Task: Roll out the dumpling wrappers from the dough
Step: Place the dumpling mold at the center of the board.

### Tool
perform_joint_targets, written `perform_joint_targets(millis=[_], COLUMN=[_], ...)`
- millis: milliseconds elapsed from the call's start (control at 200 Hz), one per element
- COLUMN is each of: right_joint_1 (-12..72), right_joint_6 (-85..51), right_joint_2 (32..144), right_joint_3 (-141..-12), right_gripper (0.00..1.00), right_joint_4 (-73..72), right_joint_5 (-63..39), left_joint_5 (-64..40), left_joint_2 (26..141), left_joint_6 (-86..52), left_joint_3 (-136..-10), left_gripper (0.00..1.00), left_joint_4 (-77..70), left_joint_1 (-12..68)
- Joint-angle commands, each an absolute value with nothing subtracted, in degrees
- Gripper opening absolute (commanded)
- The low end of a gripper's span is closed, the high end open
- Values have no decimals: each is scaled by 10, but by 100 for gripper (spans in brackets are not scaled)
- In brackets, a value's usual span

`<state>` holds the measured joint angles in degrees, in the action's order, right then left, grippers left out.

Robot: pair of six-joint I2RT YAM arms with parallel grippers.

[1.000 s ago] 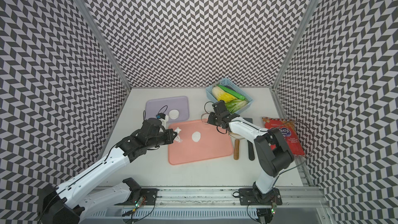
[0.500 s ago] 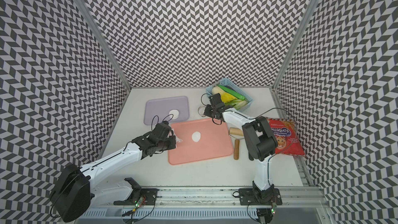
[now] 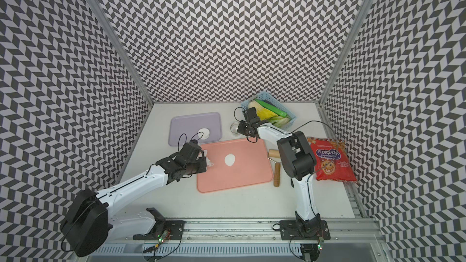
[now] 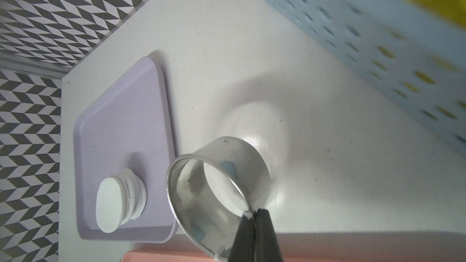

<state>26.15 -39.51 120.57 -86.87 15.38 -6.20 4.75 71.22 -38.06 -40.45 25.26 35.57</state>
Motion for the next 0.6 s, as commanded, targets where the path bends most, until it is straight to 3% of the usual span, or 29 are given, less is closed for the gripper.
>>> perform_joint_targets(millis=[0,150,376,596], right_joint_1=[258,259,260,275], right_joint_6=[-394,-386,-373,-363], right_joint_2=[1215,1216,1160,1036], right_joint_3=[-883,-890,-858,-716], right_gripper=[13,26,30,42], right_joint_4=[150,155,141,47], right_joint_5=[-66,-68,-83,-146], left_joint_5=[54,51,48,4], left_joint_2=[720,728,733,736], left_joint_6=[-368,-366,-358,-336], left_joint_3=[-427,-429,-428,-429], left_gripper=[0,0,2,43], left_joint_4=[239,235,228,206], left_joint_1=[352,349,329,299])
